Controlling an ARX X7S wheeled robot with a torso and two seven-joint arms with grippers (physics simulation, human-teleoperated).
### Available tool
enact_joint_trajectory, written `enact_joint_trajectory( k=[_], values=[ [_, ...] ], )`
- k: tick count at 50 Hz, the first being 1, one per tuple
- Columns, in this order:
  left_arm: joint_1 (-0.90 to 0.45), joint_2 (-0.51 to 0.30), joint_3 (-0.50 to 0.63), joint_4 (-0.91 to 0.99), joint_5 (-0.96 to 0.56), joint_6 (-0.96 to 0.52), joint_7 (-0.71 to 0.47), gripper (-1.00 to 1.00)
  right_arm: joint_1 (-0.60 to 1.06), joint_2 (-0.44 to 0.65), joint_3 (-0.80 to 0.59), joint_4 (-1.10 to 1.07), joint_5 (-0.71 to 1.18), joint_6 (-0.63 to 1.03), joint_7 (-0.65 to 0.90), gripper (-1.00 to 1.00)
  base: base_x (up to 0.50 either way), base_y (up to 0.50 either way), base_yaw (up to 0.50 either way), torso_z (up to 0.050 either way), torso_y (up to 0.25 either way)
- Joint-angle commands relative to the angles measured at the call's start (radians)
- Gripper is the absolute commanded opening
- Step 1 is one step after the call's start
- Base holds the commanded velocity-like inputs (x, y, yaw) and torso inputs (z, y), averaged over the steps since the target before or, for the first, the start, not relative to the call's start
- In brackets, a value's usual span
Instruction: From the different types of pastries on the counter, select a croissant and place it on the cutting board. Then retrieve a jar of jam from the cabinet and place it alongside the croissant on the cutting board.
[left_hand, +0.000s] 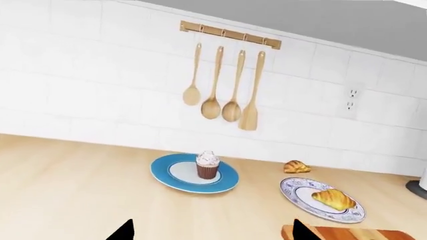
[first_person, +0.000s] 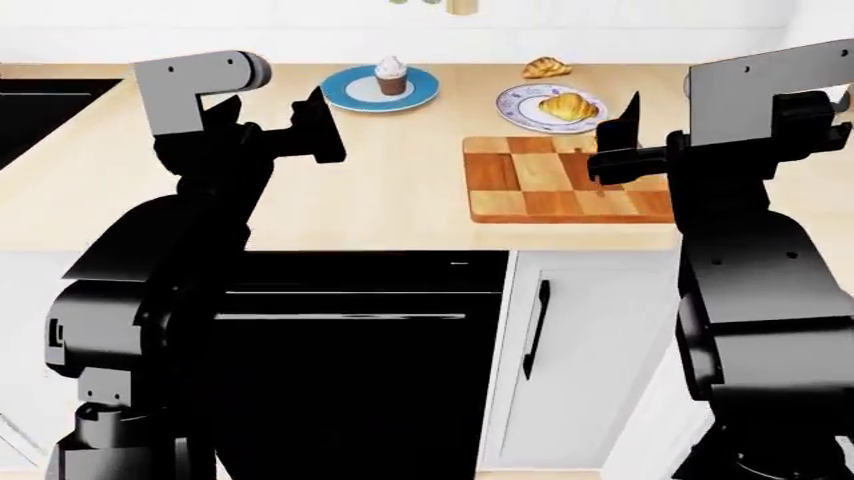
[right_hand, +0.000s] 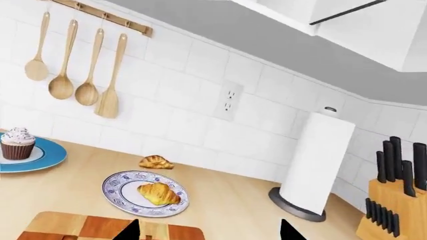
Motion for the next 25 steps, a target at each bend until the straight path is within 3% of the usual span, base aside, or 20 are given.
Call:
enact_joint_trajectory(
  k=[1, 25],
  values=[
    [-0.011, -0.008, 0.003, -0.037, -0.001, 0.017, -0.005, 1.0, 0.001, 0.007, -0.004, 0.01, 0.005, -0.011, -0.003, 1.0, 0.5, 0.0, 0.0, 0.0, 0.0],
    [-0.01, -0.021, 0.017, -0.032, -0.016, 0.014, -0.016, 1.0, -0.025, 0.02, 0.011, 0.014, 0.019, -0.038, -0.002, 1.0, 0.5, -0.02, 0.0, 0.0, 0.001]
  ],
)
